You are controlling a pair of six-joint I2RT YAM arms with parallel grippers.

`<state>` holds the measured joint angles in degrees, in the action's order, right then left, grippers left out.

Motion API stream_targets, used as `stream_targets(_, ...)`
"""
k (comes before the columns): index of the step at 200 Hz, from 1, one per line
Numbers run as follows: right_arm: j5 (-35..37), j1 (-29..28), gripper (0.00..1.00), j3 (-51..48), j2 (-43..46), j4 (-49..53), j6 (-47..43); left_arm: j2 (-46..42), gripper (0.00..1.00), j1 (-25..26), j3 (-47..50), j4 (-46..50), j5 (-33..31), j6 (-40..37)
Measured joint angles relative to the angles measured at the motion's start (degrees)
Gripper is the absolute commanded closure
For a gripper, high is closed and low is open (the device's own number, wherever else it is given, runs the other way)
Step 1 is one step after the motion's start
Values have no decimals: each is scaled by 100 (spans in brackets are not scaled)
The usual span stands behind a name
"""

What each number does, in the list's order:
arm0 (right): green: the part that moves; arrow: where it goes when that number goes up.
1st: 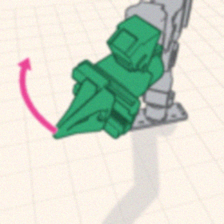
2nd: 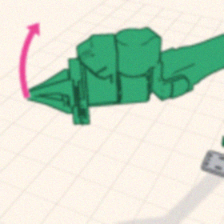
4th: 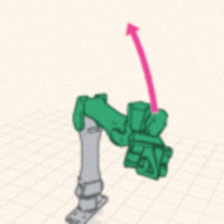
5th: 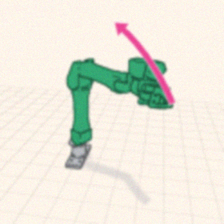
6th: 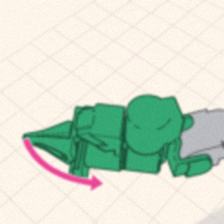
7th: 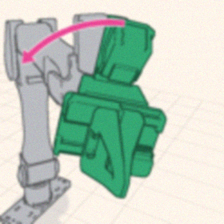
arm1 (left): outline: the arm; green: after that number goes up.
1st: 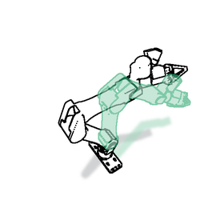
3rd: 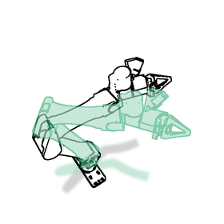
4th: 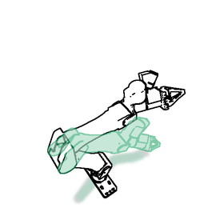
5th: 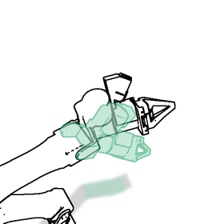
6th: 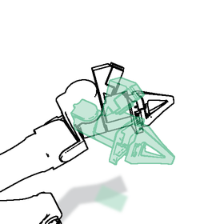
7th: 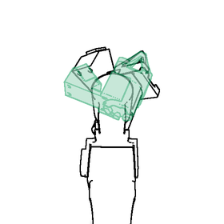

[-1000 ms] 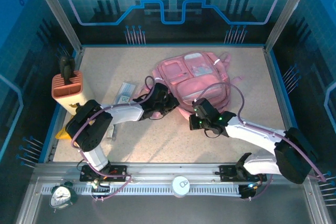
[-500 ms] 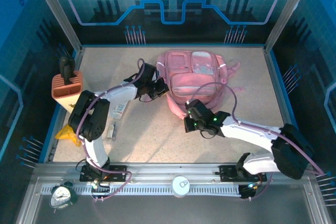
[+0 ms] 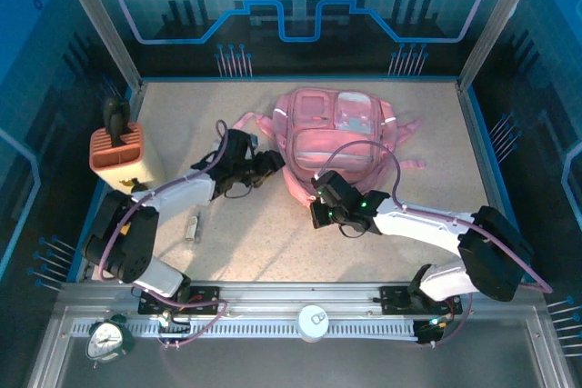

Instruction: Pack the student bag

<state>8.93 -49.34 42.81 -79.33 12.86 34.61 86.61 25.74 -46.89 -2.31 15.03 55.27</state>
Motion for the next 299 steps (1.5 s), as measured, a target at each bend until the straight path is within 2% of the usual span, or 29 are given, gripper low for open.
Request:
stream_targets(23,0,-15,100,-2,-39,-26,-2,74,31,553,245,-376,-105,476)
stream_targets(44,-11,-17,100,-2,-111,-55,-7,428,34,850,179,-695,-131,804)
stream_targets(68,-35,-17,100,-2,-170,-98,-20,811,48,940,92,-949,-238,1078)
stream_targets(90,-7,-17,100,4,-181,-92,-42,994,66,949,85,-1049,-317,1257)
stream_targets(112,120,-24,100,81,-219,7,-81,1027,85,960,79,-1045,-374,1244)
stream_targets(136,284,-24,100,186,-221,129,-81,1027,100,970,48,-1008,-400,1196)
stream_targets(174,391,-20,100,146,-133,186,-70,960,100,984,-109,-656,-525,979)
stream_targets(236,420,177,100,-461,531,168,-39,782,100,841,-184,-280,-551,632)
stream_targets(299,326,809,100,-798,1292,426,-129,579,100,138,-243,118,-352,264)
